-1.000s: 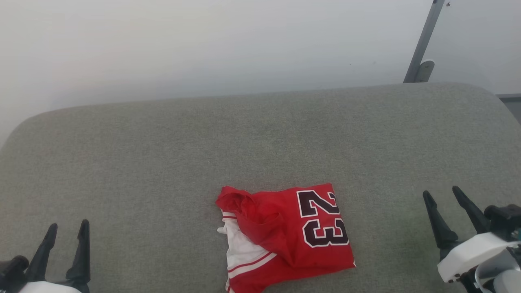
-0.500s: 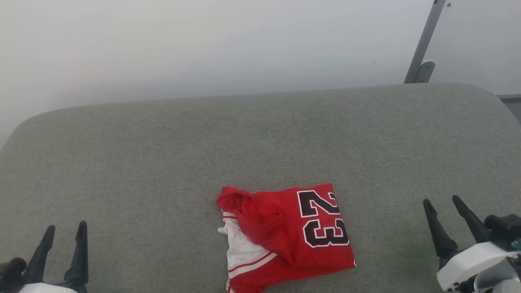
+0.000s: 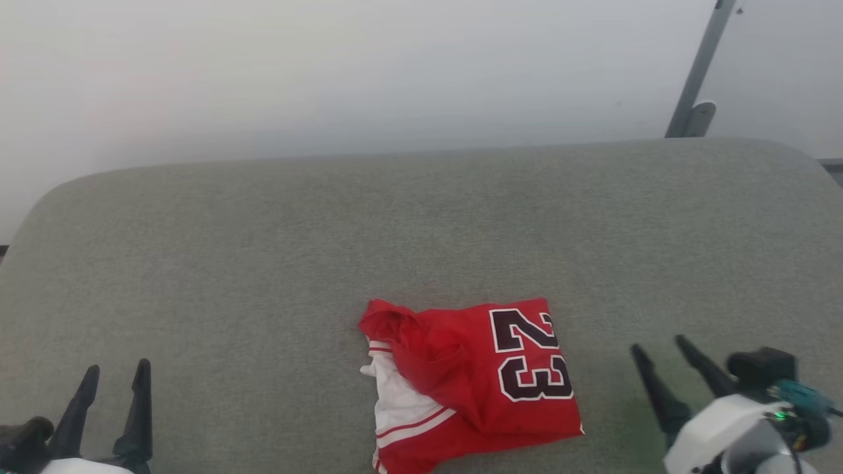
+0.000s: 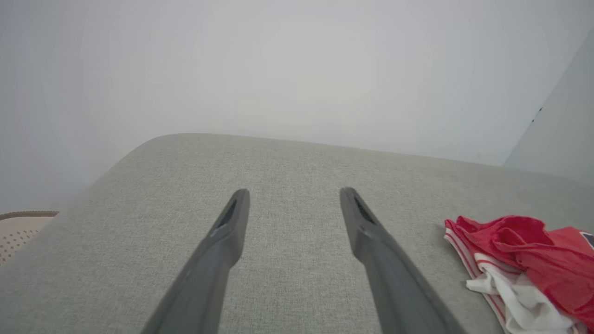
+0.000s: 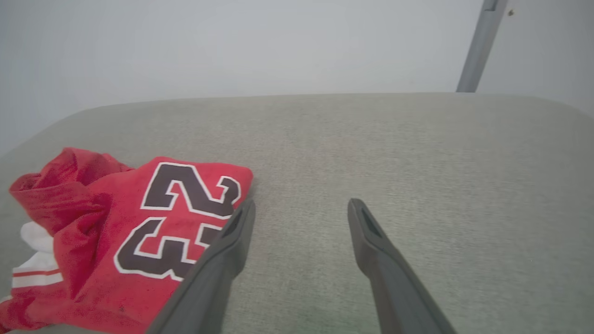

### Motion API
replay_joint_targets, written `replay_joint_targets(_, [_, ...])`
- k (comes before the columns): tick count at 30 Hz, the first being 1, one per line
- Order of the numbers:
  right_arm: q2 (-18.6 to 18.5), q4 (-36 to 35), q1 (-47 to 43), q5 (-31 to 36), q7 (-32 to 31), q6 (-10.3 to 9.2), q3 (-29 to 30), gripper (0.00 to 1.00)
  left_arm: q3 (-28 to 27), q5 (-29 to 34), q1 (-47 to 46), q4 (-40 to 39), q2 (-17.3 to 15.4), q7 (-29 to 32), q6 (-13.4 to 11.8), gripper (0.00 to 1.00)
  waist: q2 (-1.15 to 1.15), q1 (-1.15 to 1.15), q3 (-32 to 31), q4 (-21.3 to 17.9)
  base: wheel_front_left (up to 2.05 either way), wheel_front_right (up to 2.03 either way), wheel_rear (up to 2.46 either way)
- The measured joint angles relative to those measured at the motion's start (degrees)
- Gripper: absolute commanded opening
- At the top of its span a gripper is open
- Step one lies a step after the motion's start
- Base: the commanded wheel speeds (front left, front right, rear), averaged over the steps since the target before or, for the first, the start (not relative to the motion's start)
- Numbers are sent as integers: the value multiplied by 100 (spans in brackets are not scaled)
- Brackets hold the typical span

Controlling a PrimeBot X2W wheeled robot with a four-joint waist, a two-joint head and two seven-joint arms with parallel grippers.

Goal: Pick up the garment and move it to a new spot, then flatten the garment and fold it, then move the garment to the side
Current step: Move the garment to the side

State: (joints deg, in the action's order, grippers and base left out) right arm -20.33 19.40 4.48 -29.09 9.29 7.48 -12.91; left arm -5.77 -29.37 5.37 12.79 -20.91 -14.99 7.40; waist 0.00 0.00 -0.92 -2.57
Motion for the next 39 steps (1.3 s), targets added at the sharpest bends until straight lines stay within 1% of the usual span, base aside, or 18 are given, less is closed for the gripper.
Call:
replay_joint_targets(7, [3,43,353,-269,-705,0,-764,100,200,0,-69,16,20,0,-1,100,0,0,42,225,0,0,0])
replay_joint_targets(9, [7,127,478,-379,-929,1,-893,100,272,0,-97,33,24,0,0,100,0,0,56,305,0,0,0])
replay_joint_targets(14, [-115,398,837,-421,-1511,0,-1236,100,456,-55,-227,102,31,1,0,100,0,0,142,525,0,0,0])
replay_joint_targets(22, [-168,1018,1389,-614,-2583,1,-1445,100,736,-145,-480,204,22,0,0,100,0,-1,380,914,0,0,0])
replay_joint_targets(24, [-142,1161,1518,-743,-2876,0,-1435,100,818,-151,-560,218,23,0,0,100,0,0,457,1009,0,0,0])
replay_joint_targets(25, [-141,1265,1671,-773,-3130,1,-1437,100,875,-164,-629,248,22,0,0,100,0,0,537,1096,0,0,0])
replay_joint_targets(30, [-96,1533,1978,-836,-3780,7,-1369,100,985,-188,-779,307,33,0,0,100,0,0,711,1289,0,0,0])
replay_joint_targets(31, [-99,1549,2020,-842,-3882,7,-1369,40,1001,-188,-794,313,40,0,0,100,0,0,734,1321,0,0,0])
replay_joint_targets(32, [-103,1546,2048,-838,-3914,7,-1350,0,1014,-188,-801,321,45,0,0,100,0,0,758,1346,0,0,0])
replay_joint_targets(35, [-67,1533,2094,-810,-3978,15,-1246,0,1024,-190,-826,345,59,0,0,100,0,0,806,1387,0,0,0])
replay_joint_targets(39, [-30,1425,2102,-755,-4114,15,-1085,0,1024,-189,-895,331,108,1,0,100,0,0,830,1335,0,0,0])
